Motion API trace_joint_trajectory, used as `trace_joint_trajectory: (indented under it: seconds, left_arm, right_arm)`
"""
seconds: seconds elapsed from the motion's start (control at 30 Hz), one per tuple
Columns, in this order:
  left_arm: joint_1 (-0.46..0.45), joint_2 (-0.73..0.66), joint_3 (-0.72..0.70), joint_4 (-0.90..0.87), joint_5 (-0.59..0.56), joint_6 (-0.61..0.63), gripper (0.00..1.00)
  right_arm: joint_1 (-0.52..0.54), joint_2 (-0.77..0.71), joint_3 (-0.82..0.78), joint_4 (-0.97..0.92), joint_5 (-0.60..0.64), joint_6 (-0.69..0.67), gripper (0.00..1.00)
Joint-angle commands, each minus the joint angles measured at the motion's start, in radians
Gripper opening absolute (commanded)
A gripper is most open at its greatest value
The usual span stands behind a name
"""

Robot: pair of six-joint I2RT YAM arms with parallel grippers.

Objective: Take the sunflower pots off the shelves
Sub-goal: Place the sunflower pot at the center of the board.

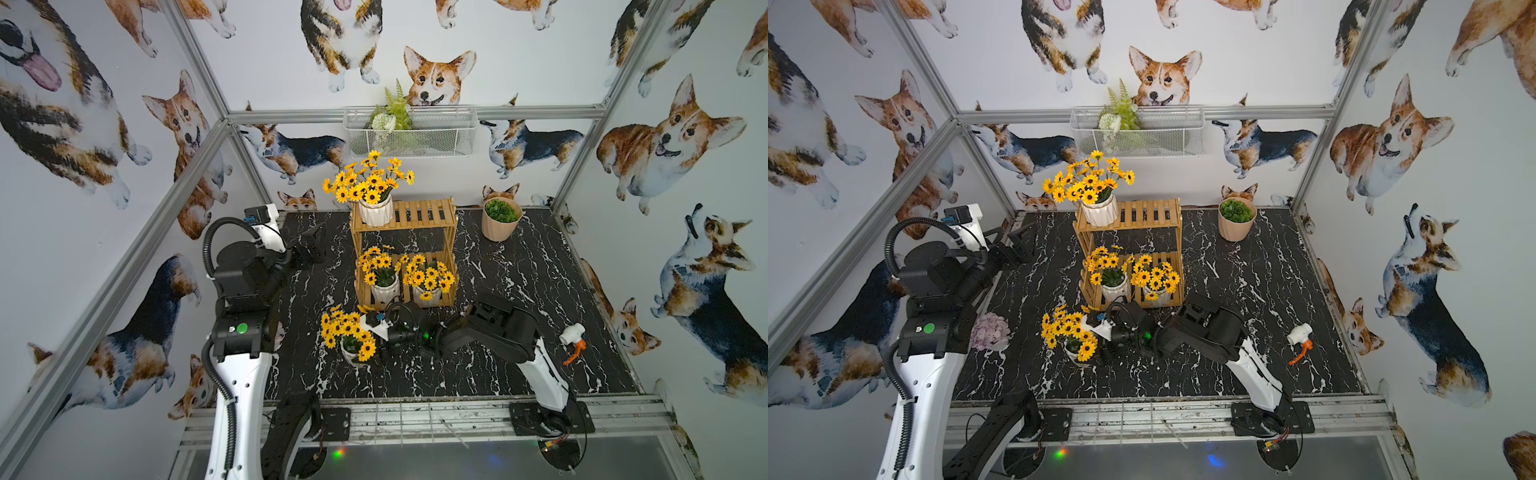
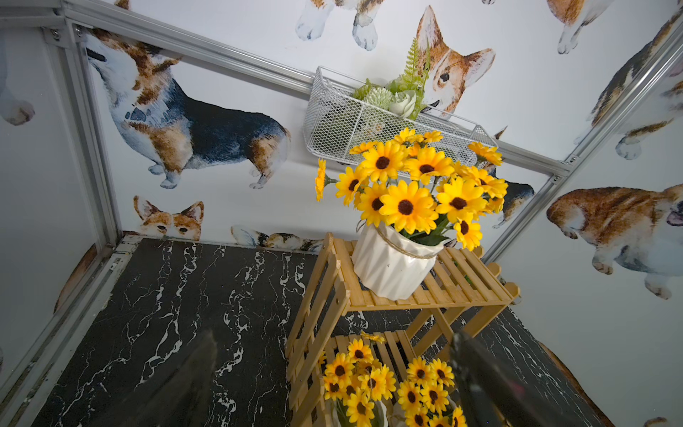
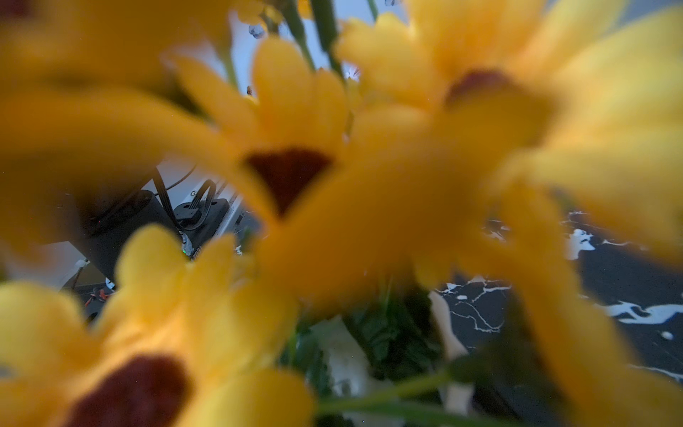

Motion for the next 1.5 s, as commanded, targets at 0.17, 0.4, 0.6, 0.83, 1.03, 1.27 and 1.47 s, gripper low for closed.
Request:
trace_joint_trajectory:
  seconds: [0.17, 0.4, 0.6, 0.83, 1.03, 1.27, 1.47]
  left_arm:
    - [0.001, -0.004, -0.003, 0.008, 0.002, 0.010, 1.00]
    - [0.001, -0.002, -0.005, 0.008, 0.002, 0.011, 1.00]
    - [0.001, 0.000, -0.003, 0.009, 0.002, 0.010, 1.00]
    - [0.001, 0.000, -0.004, 0.008, 0.000, 0.014, 1.00]
    - [0.001, -0.005, -0.016, 0.008, -0.012, 0.020, 1.00]
    - [0.001, -0.009, -0.019, 0.008, -0.028, 0.035, 1.00]
    - [0.001, -0.009, -0.022, 0.004, -0.034, 0.049, 1.00]
  right_arm:
    - [0.002, -0.015, -0.002, -0.038, -0.005, -0.023, 0.98]
    - [0.001, -0.018, -0.001, -0.038, -0.008, -0.023, 1.00]
    - [0.002, -0.045, -0.008, -0.032, -0.014, -0.016, 1.00]
    - [0.002, -0.095, -0.026, -0.029, -0.021, -0.015, 1.00]
    - [0.002, -0.139, -0.046, -0.047, -0.026, -0.015, 1.00]
    - [0.002, -0.197, -0.080, -0.073, -0.020, -0.010, 1.00]
    - [0.002, -0.326, -0.149, -0.118, 0.042, -0.003, 1.00]
